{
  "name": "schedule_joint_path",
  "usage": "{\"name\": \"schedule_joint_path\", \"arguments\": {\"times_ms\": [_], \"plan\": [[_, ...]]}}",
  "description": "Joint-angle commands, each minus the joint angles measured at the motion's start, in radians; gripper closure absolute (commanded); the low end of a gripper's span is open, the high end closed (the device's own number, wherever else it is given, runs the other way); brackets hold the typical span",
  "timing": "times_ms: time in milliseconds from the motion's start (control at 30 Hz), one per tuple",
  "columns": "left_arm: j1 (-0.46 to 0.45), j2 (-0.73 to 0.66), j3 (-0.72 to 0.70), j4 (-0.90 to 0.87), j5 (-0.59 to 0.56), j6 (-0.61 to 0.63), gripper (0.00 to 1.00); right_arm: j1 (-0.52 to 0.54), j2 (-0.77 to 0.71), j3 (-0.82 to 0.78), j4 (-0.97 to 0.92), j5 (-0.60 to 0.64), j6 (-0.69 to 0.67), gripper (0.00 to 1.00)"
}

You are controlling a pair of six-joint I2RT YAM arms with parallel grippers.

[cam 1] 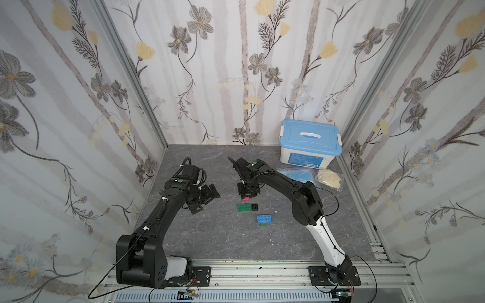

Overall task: Assemble the letter f with lego
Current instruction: Pick up the lego brick from the center of the board, then assemble the lego brick with the lego brick.

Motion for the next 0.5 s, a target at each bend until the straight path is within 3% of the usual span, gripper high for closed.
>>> {"name": "schedule_joint_path", "arguments": {"times_ms": [0,133,267,467], "plan": [[-0.005,0.015,-0.007,0.064,0.139,0.042,0.00,-0.008,-0.069,0.006,-0.069,0.043,-0.014,0.66],[-0.024,0.000,-0.035,0.132,0.222,0.066,0.00,-0.011,-0.183,-0.097,-0.073,0.048,-0.011,0.66],[-0.063,-0.048,-0.095,0.235,0.319,0.066,0.00,-0.012,-0.332,-0.300,-0.017,0.025,0.029,0.66],[-0.179,-0.117,-0.155,0.273,0.264,0.120,0.00,0.002,-0.504,-0.555,0.063,0.023,0.096,0.65]]}}
